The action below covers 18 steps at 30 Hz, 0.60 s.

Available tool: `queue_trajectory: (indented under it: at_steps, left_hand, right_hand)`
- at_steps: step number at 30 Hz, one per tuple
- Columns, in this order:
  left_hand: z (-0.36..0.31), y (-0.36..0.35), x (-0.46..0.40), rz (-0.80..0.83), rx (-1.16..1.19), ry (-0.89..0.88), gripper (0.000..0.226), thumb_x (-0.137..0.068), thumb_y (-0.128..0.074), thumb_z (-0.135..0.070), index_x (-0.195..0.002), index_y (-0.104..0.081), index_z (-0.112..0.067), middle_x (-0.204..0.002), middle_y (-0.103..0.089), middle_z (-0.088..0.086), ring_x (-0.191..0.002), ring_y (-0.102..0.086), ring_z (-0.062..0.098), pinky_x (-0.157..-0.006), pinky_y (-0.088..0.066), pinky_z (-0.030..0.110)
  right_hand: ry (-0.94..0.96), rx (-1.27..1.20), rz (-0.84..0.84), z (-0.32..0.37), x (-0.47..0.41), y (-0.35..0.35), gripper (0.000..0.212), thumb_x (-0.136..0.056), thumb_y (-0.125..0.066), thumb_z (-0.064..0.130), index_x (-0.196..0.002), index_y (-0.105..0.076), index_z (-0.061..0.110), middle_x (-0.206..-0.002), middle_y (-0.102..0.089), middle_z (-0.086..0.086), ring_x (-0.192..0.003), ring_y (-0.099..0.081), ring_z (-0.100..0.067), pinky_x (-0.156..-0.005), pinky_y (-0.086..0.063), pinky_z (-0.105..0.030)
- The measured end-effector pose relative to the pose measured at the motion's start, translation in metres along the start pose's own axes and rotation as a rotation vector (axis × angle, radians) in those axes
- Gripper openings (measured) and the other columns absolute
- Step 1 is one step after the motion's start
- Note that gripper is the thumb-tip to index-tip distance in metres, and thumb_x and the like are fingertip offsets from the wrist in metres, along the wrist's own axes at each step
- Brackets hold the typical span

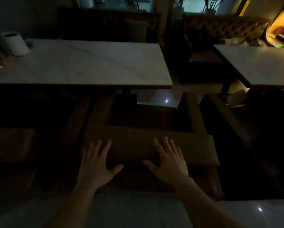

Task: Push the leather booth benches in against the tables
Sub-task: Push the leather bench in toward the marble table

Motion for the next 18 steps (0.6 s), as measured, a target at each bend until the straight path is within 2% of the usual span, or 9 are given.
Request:
queue_trajectory:
  at_steps: [1, 4, 8, 10, 13, 15, 18]
  left_hand:
    - [0.003, -0.012, 0.005, 0.026, -0.007, 0.010, 0.107, -0.067, -0.029, -0.095, -0.147, 0.020, -0.045, -0.163, 0.017, 0.001, -0.147, 0.019, 0.023, -0.121, 0.005, 0.048]
    - [0.010, -0.040, 0.018, -0.099, -0.006, 0.000, 0.106, -0.071, -0.034, -0.092, -0.148, 0.019, -0.043, -0.163, 0.018, 0.002, -0.147, 0.022, 0.022, -0.121, -0.001, 0.050]
    - [0.008, -0.060, 0.032, -0.248, 0.065, -0.008, 0.103, -0.076, -0.047, -0.080, -0.153, 0.006, -0.038, -0.164, 0.012, 0.005, -0.150, 0.009, 0.025, -0.121, -0.007, 0.050]
    - [0.008, -0.078, 0.041, -0.223, 0.085, -0.001, 0.101, -0.078, -0.046, -0.080, -0.153, 0.007, -0.038, -0.164, 0.012, 0.006, -0.150, 0.007, 0.025, -0.121, -0.006, 0.047]
    - [0.008, -0.112, 0.052, -0.084, 0.057, -0.002, 0.100, -0.079, -0.047, -0.077, -0.151, 0.010, -0.039, -0.164, 0.008, 0.007, -0.150, 0.010, 0.025, -0.122, -0.003, 0.047]
    - [0.006, -0.126, 0.052, -0.037, 0.038, -0.010, 0.100, -0.080, -0.052, -0.073, -0.152, 0.006, -0.036, -0.164, 0.002, 0.007, -0.150, 0.008, 0.026, -0.122, -0.002, 0.046]
    - [0.005, -0.130, 0.039, -0.043, 0.012, -0.036, 0.101, -0.077, -0.066, -0.064, -0.154, -0.010, -0.031, -0.164, -0.010, 0.009, -0.150, 0.001, 0.029, -0.121, -0.004, 0.047]
  right_hand:
    - [-0.018, -0.007, 0.027, -0.002, 0.005, -0.013, 0.097, -0.074, -0.020, 0.094, -0.152, 0.011, 0.047, -0.167, 0.013, -0.002, -0.152, 0.015, -0.026, -0.124, -0.004, -0.052]
    - [-0.013, 0.078, -0.064, -0.009, 0.019, -0.048, 0.094, -0.081, -0.025, 0.088, -0.155, 0.008, 0.040, -0.165, 0.021, -0.004, -0.150, 0.025, -0.027, -0.124, -0.004, -0.052]
    - [0.014, 0.080, -0.205, -0.009, 0.037, -0.074, 0.090, -0.090, -0.042, 0.071, -0.158, 0.003, 0.034, -0.166, 0.017, -0.006, -0.152, 0.020, -0.029, -0.123, -0.009, -0.053]
    - [0.019, 0.058, -0.226, -0.009, 0.046, -0.086, 0.091, -0.090, -0.051, 0.064, -0.158, 0.002, 0.033, -0.167, 0.015, -0.007, -0.152, 0.015, -0.032, -0.121, -0.013, -0.053]
    - [0.028, 0.039, -0.199, -0.013, 0.061, -0.110, 0.093, -0.089, -0.057, 0.058, -0.158, 0.001, 0.034, -0.167, 0.014, -0.009, -0.153, 0.011, -0.034, -0.121, -0.015, -0.052]
    - [0.004, 0.028, -0.116, -0.021, 0.068, -0.131, 0.092, -0.091, -0.051, 0.061, -0.156, 0.008, 0.038, -0.166, 0.019, -0.007, -0.152, 0.016, -0.032, -0.123, -0.014, -0.052]
    - [-0.078, 0.057, 0.002, -0.042, 0.068, -0.153, 0.090, -0.092, -0.040, 0.069, -0.151, 0.022, 0.042, -0.163, 0.028, -0.005, -0.149, 0.027, -0.029, -0.124, -0.010, -0.053]
Point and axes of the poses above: each hand's wrist, its own x-axis away from the middle knuckle, its own y-axis out of the back of the hand, z = x × y, the point moved 6 cm from there along -x, towards the middle knuckle
